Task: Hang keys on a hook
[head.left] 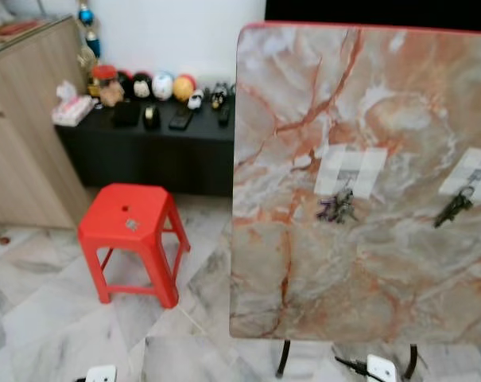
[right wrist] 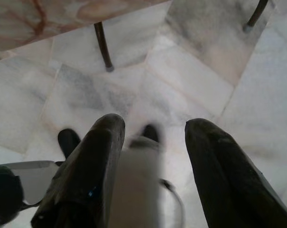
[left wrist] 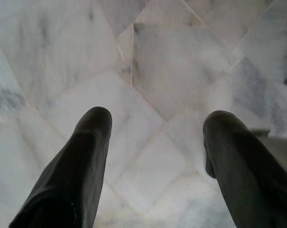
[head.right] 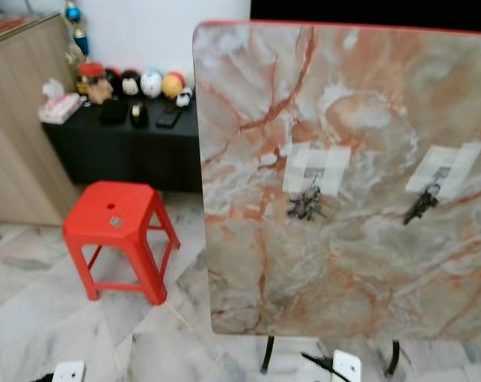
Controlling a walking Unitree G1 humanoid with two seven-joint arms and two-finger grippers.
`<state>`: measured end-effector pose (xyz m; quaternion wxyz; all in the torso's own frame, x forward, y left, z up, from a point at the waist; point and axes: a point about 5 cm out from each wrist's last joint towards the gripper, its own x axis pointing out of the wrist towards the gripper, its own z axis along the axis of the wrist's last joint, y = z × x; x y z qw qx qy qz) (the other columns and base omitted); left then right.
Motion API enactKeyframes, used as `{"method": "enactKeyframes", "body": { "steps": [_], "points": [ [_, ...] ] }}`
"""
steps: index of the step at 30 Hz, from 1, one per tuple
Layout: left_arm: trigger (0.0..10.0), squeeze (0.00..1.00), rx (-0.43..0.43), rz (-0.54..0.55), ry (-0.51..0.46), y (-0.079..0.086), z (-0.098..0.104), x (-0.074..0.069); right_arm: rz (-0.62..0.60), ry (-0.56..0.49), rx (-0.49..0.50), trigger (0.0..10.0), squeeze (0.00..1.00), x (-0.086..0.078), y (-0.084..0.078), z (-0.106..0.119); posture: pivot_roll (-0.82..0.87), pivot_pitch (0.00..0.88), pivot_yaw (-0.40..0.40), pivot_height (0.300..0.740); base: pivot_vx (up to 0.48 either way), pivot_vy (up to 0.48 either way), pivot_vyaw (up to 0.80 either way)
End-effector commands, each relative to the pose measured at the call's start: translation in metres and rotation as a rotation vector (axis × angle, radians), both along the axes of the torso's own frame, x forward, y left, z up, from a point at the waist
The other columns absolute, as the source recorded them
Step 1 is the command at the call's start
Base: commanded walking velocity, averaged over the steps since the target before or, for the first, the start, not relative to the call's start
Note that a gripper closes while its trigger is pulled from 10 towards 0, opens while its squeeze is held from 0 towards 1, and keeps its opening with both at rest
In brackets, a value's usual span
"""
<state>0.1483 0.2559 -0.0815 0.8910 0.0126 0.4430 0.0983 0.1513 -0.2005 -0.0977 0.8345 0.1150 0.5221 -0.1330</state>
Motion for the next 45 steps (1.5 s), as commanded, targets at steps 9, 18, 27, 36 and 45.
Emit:
{"method": "enactKeyframes", "body": {
  "steps": [9, 18, 27, 36, 45],
  "points": [
    [10.0, 0.00, -0.012, 0.004, 0.010, -0.002, -0.002, -0.002, -0.007, 0.011, -0.012, 10.0, 0.00, -0.005, -0.007, -0.001, 0.07, 0.000, -0.012, 0.740, 0.000, 0.445, 0.00],
    [10.0, 0.00, -0.013, 0.005, 0.008, -0.001, -0.001, -0.001, -0.005, 0.009, -0.011, 10.0, 0.00, -0.004, -0.008, 0.000, 0.08, 0.000, -0.015, 0.740, 0.000, 0.373, 0.00],
    [10.0, 0.00, -0.015, 0.011, 0.007, -0.002, -0.001, -0.002, 0.005, 0.010, -0.013, 10.0, 0.00, -0.005, -0.009, 0.000, 0.08, 0.000, -0.023, 0.740, 0.000, 0.372, 0.00],
    [10.0, 0.00, -0.024, 0.019, 0.009, -0.005, -0.003, -0.005, 0.019, 0.016, -0.023, 10.0, 0.00, -0.007, -0.013, 0.000, 0.10, 0.000, -0.047, 0.740, 0.000, 0.371, 0.00],
    [10.0, 0.00, -0.038, 0.013, 0.019, -0.012, -0.006, -0.007, 0.041, 0.016, -0.036, 10.0, 0.00, -0.008, -0.019, 0.000, 0.11, 0.000, -0.061, 0.740, 0.000, 0.370, 0.00]
  ]
}}
